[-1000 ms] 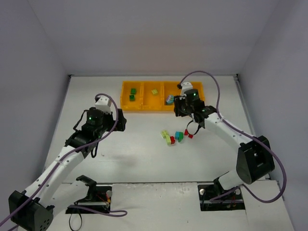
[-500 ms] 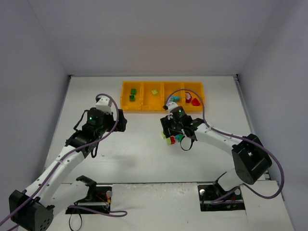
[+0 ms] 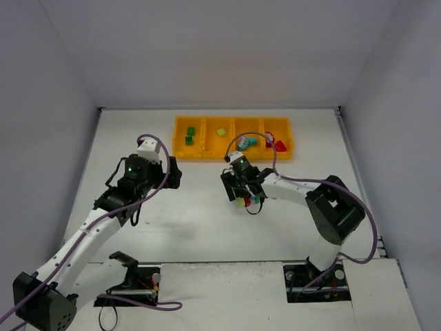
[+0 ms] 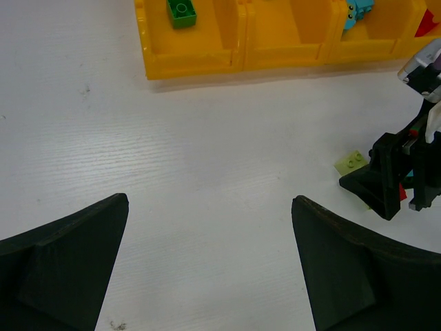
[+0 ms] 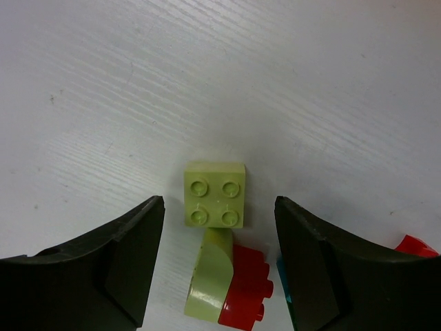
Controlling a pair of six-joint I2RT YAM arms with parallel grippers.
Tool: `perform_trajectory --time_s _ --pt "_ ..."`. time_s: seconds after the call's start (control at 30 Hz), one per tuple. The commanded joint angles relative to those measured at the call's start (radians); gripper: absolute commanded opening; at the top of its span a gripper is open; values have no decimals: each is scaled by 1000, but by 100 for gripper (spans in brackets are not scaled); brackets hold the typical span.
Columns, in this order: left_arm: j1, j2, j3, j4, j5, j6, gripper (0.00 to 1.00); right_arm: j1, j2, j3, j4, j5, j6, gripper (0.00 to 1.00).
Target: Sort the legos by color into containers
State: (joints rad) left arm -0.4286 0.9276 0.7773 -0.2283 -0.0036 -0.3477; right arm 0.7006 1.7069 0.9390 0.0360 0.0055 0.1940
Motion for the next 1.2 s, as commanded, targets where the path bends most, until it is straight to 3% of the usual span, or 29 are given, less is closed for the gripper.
perform_trajectory --time_s 0.0,0.2,0.3,0.4,0.6,0.9,1.03,1.07,1.17 --pt "8 -10 46 46 -1 -2 97 11 10 50 28 50 15 61" --pt "8 -10 46 47 -4 -2 97 19 36 64 41 56 4 44" --pt "7 -10 48 46 -4 0 97 23 36 76 42 63 -5 12" --pt "8 -12 48 46 -4 0 97 28 19 109 47 76 -25 0" --pt "8 -12 48 46 -3 -2 97 22 2 272 100 116 -119 0" --pt "7 -18 59 34 4 -4 97 -59 304 694 114 117 -179 4" --pt "8 -29 54 33 1 -4 97 -84 416 823 114 125 -176 22" --pt "8 -30 56 33 4 -4 97 -87 434 842 114 126 -176 31" --pt "7 -33 57 30 4 -4 97 -92 474 888 116 113 -180 43"
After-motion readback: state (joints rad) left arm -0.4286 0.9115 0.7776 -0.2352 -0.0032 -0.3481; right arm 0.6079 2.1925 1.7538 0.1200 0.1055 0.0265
